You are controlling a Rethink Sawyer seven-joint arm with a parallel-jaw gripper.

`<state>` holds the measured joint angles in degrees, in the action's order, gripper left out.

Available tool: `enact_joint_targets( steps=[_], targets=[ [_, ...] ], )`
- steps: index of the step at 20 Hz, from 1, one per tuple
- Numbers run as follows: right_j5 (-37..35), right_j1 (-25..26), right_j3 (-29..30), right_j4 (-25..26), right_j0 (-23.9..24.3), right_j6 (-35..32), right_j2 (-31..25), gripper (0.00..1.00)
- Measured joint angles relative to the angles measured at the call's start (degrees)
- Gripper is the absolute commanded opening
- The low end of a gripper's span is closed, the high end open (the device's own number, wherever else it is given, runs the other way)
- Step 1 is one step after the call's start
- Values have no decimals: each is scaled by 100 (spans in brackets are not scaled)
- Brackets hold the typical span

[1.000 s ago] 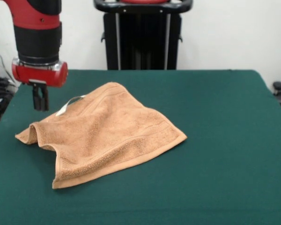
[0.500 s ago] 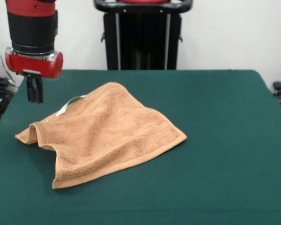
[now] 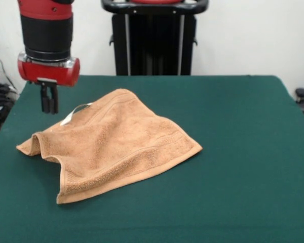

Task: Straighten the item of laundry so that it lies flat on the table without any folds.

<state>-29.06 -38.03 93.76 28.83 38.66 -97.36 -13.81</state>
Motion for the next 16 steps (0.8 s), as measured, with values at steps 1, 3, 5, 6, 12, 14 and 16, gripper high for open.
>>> enact_joint_targets(
  steps=[1,3,5,6,12,14,16],
  targets=[
    [0,1,1,0,-32,0,-1,0],
    [0,5,2,0,-103,0,-2,0],
    [0,9,0,-1,-164,0,-2,0],
    [0,14,0,0,-198,0,-1,0],
    [0,67,-25,0,-271,0,-1,0],
    [1,166,-100,0,-272,0,-1,0],
    [1,273,-178,0,-272,0,-1,0]
  ],
)
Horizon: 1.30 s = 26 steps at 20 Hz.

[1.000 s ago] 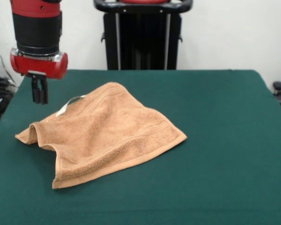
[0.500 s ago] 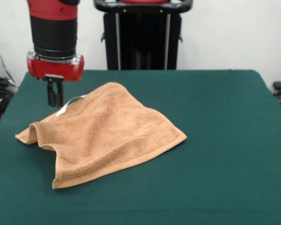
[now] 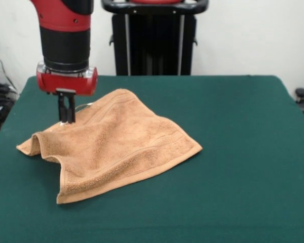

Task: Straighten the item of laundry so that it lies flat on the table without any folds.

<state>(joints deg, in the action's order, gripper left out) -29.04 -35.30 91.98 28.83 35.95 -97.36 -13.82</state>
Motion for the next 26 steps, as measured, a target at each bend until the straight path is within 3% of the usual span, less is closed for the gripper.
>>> enact_joint_targets(
  steps=[16,26],
  targets=[
    [2,1137,-704,8,37,0,-3,0],
    [-9,1196,-742,-8,260,-1,-188,0]
  ],
)
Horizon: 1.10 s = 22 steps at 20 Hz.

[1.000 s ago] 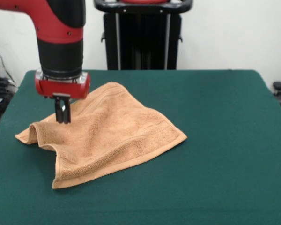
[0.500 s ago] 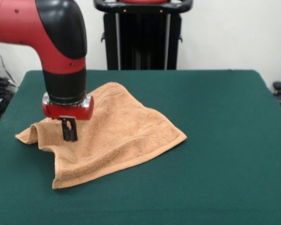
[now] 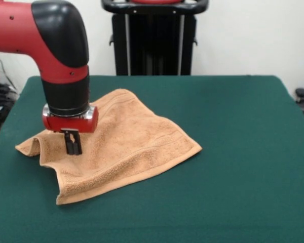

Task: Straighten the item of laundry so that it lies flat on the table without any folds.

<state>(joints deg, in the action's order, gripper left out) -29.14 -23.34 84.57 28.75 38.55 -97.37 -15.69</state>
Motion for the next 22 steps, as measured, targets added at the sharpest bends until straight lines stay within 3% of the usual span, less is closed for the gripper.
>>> enact_joint_targets(
  steps=[9,22],
  targets=[
    [-126,27,32,0,303,0,-294,0],
    [144,-73,251,123,481,1,-303,0]
  ],
)
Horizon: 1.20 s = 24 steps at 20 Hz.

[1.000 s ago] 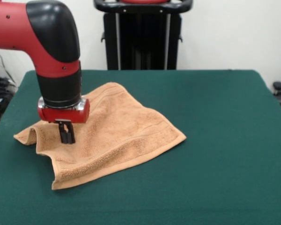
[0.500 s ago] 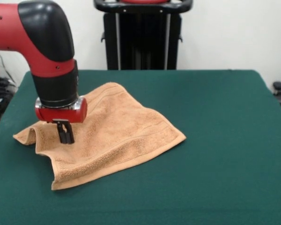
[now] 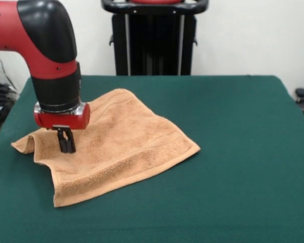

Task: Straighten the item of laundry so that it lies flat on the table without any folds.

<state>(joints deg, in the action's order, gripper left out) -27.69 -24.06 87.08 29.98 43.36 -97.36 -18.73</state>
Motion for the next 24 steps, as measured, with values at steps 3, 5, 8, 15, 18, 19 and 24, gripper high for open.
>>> enact_joint_targets(
  steps=[3,5,8,15,18,19,24],
  targets=[
    [159,-62,128,87,109,0,76,0],
    [293,-120,251,161,204,0,137,0],
    [423,-187,387,240,283,0,235,0],
    [745,-245,578,343,321,0,447,0],
    [849,-243,601,346,312,0,472,0],
    [869,-241,602,346,303,0,484,0],
    [969,-231,593,346,200,0,593,0]
  ],
)
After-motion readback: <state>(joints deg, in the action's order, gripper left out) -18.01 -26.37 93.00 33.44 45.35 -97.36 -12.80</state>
